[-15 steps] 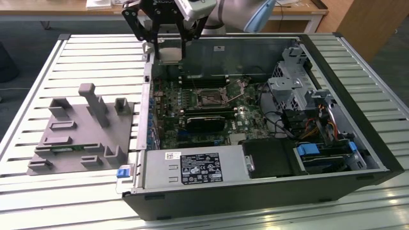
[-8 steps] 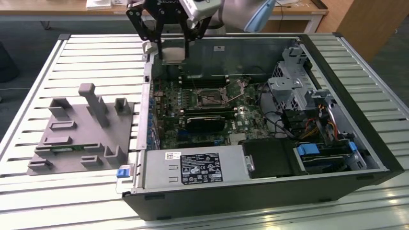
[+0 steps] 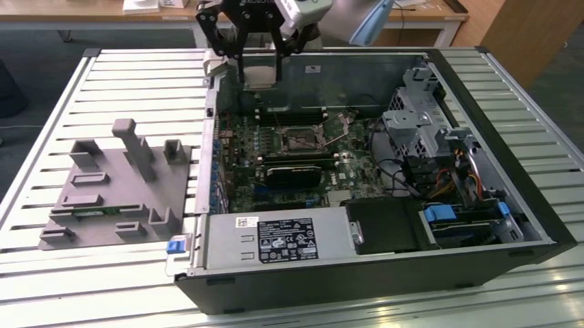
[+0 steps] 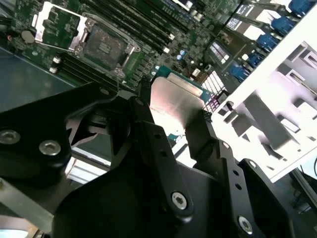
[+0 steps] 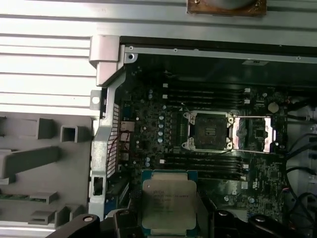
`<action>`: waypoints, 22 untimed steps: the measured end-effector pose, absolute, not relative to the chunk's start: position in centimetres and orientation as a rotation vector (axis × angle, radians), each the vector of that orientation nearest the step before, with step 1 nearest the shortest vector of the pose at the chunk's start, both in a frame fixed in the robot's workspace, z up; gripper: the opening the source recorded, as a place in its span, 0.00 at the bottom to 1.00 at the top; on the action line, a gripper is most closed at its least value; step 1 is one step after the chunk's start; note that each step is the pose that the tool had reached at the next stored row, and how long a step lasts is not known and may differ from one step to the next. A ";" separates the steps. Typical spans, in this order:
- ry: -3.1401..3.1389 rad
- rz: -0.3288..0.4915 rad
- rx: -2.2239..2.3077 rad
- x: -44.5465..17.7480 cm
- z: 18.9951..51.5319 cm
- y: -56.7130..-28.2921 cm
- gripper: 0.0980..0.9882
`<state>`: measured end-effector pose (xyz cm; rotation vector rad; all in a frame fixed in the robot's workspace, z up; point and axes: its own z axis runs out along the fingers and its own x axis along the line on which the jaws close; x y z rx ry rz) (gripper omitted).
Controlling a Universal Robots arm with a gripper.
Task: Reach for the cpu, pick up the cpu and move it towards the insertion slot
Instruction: 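Pick up the cpu and move it towards the insertion slot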
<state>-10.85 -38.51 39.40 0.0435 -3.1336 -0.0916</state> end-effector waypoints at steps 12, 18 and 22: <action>-3.134 -0.092 0.044 -8.1 39.3 -36.8 0.48; -3.134 -0.093 0.044 -6.8 39.3 -35.8 0.48; -3.134 -0.093 0.044 -6.1 39.3 -35.1 0.48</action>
